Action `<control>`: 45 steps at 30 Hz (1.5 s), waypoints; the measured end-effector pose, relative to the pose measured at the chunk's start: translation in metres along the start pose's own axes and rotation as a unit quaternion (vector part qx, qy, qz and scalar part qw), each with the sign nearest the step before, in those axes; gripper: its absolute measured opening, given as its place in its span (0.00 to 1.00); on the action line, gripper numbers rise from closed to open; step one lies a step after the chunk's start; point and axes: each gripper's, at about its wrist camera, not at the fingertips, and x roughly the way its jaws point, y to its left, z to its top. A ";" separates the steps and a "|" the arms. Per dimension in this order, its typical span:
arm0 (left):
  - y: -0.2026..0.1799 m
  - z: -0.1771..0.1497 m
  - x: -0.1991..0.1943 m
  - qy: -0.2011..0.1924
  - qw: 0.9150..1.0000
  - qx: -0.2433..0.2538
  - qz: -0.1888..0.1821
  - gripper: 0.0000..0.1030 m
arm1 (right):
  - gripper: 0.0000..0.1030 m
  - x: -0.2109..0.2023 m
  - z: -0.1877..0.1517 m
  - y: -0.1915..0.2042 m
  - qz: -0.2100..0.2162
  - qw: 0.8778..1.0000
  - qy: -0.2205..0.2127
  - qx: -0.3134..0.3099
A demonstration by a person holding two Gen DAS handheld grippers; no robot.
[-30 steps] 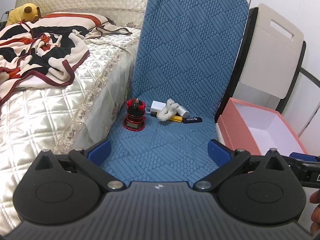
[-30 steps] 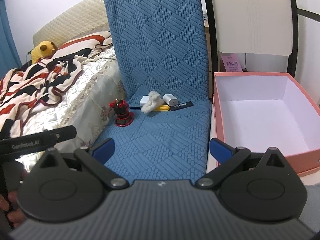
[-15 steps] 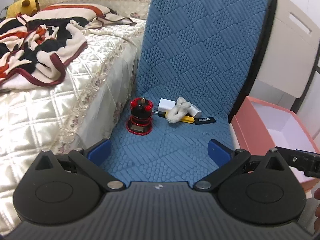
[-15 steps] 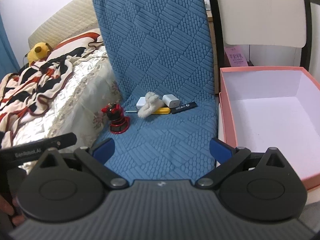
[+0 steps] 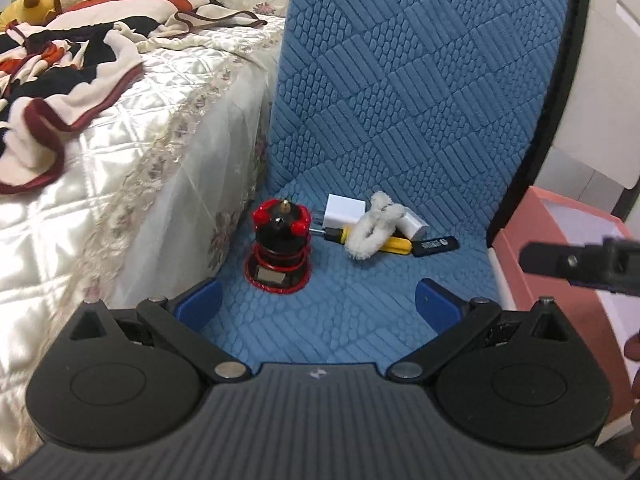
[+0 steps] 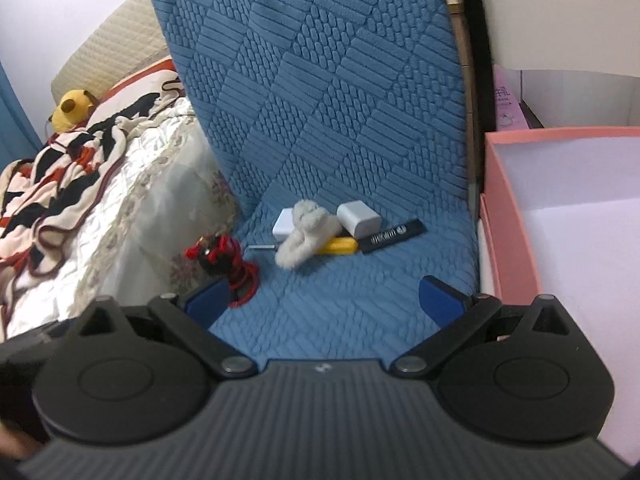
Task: Organize rigid objects
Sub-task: 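Grasp the red figurine with the left tool while the right tool grasps the white plush toy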
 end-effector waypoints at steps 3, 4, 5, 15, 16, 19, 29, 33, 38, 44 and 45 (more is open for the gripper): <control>0.003 0.009 0.018 -0.001 1.000 -0.004 0.002 1.00 | 1.00 0.020 0.010 0.004 0.005 1.000 -0.002 -0.004; 0.004 0.012 0.025 -0.001 1.000 -0.006 0.002 1.00 | 1.00 0.026 0.014 0.004 0.007 1.000 -0.004 -0.006; 0.006 0.014 0.031 0.001 1.000 -0.008 0.004 1.00 | 1.00 0.033 0.017 0.005 0.007 1.000 -0.007 -0.007; 0.007 0.028 0.090 0.022 1.000 -0.004 0.002 1.00 | 1.00 0.098 0.040 -0.013 0.007 1.000 -0.013 0.003; 0.007 0.028 0.094 0.021 1.000 -0.004 0.001 1.00 | 1.00 0.104 0.042 -0.015 0.006 1.000 -0.012 0.001; 0.005 0.030 0.111 0.021 1.000 0.006 0.012 1.00 | 1.00 0.122 0.048 -0.019 0.006 1.000 -0.006 -0.011; 0.011 0.033 0.141 0.020 0.999 0.028 0.039 1.00 | 0.75 0.162 0.044 -0.014 0.018 0.998 0.022 -0.054; 0.017 0.034 0.147 0.022 0.999 0.020 0.034 0.96 | 0.67 0.174 0.042 -0.010 0.035 0.997 0.032 -0.054; 0.021 0.033 0.155 0.029 0.999 0.010 0.038 0.89 | 0.58 0.183 0.041 0.001 0.056 0.996 0.037 -0.063; 0.024 0.033 0.158 0.027 0.999 -0.009 0.029 0.79 | 0.44 0.195 0.041 0.009 0.048 0.995 0.049 -0.078; 0.023 0.034 0.158 0.026 0.999 -0.011 0.033 0.78 | 0.43 0.197 0.041 0.010 0.044 0.994 0.049 -0.082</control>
